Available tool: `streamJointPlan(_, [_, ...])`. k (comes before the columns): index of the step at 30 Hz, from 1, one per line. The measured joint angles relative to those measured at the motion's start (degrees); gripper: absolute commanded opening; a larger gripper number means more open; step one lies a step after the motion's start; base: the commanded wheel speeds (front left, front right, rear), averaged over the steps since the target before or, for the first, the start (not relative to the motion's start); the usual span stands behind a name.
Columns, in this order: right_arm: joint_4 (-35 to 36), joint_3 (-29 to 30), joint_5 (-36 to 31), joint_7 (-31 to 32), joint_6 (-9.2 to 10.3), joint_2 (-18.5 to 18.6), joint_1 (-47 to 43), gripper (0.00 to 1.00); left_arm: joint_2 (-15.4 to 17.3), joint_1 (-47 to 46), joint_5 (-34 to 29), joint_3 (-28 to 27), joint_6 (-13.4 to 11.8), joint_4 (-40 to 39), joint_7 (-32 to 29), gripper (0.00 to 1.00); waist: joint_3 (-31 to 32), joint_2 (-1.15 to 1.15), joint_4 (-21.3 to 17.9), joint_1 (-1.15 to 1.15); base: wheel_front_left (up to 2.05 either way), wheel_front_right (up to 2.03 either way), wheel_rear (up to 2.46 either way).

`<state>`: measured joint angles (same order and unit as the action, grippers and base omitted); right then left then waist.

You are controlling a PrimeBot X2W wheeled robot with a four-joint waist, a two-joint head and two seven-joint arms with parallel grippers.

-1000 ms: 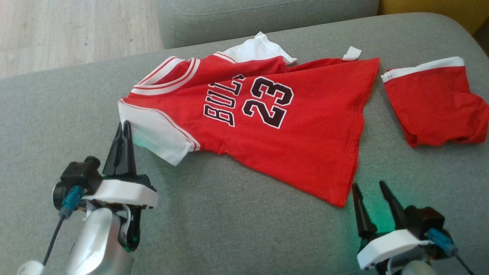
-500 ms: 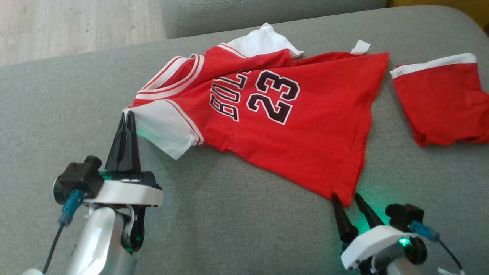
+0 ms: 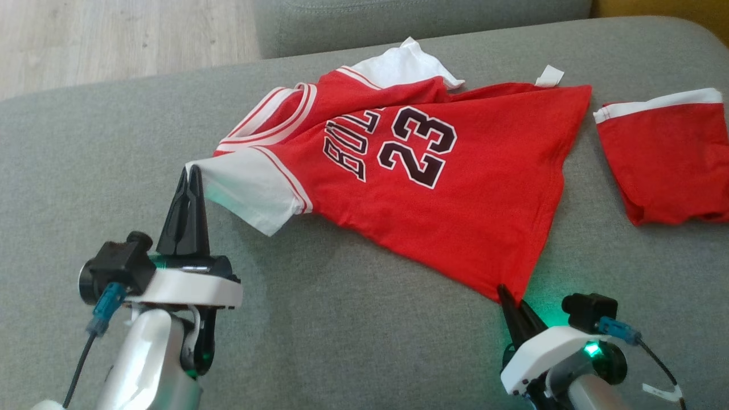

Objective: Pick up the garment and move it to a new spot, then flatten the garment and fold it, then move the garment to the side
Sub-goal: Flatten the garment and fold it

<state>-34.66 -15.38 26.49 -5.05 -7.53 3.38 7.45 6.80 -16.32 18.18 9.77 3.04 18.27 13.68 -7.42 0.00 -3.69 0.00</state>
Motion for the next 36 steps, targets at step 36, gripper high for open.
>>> streamJointPlan(36, [49.25, 10.90, -7.77, 14.47, 0.00, 11.67, 13.02, 0.00, -2.38, -5.55, 19.22, -9.39, -5.30, -39.65, -9.64, 0.00, 7.60, 0.00, -0.64, 0.00, 0.00, 0.00, 0.00])
